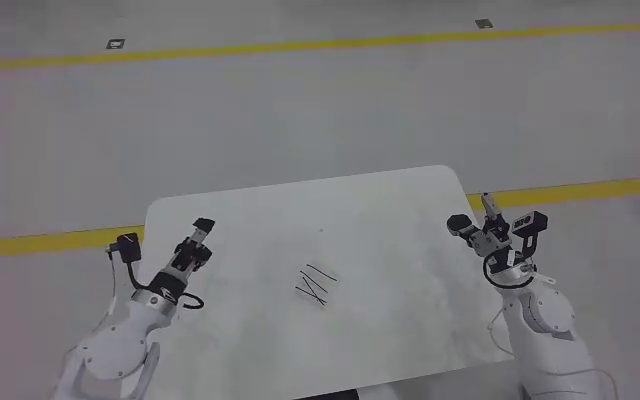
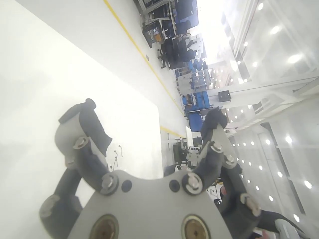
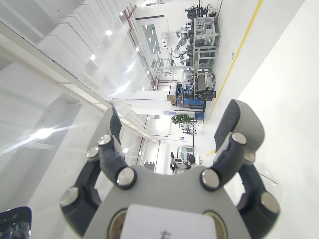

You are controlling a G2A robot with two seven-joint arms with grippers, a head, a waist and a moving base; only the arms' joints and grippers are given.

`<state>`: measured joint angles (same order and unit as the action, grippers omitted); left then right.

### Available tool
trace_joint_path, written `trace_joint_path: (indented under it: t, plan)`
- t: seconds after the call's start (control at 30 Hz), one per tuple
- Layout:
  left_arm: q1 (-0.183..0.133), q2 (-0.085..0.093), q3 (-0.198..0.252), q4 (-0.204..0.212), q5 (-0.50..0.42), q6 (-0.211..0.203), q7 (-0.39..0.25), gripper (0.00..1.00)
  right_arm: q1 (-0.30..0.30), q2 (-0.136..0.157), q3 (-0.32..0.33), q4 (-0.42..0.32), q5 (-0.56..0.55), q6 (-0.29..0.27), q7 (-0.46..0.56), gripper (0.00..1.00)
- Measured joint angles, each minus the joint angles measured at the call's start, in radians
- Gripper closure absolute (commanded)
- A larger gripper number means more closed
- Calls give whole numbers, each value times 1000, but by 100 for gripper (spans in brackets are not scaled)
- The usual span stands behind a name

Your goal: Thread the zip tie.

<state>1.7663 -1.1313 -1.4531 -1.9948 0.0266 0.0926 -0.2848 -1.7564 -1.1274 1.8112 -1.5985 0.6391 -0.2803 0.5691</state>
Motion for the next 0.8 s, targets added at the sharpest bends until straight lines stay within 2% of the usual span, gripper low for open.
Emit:
trace_joint_path:
  t: [0.07, 0.17, 0.23, 0.27, 0.33, 0.63, 0.8]
  plan:
    - [-4, -2, 56, -23, 40, 71, -8, 0, 0, 0, 0, 0, 0, 0, 0, 0]
    - [-7, -6, 116, -40, 70, 150, -13, 0, 0, 0, 0, 0, 0, 0, 0, 0]
    - [-6, -9, 140, -44, 48, 199, -27, 0, 0, 0, 0, 0, 0, 0, 0, 0]
    - [-11, -11, 138, -49, 3, 229, -36, 0, 0, 0, 0, 0, 0, 0, 0, 0]
    - [-19, -11, 127, -54, -43, 236, -38, 0, 0, 0, 0, 0, 0, 0, 0, 0]
    - [-20, -12, 136, -58, -30, 234, -42, 0, 0, 0, 0, 0, 0, 0, 0, 0]
    - [-36, -21, 260, -51, 47, 248, 5, 0, 0, 0, 0, 0, 0, 0, 0, 0]
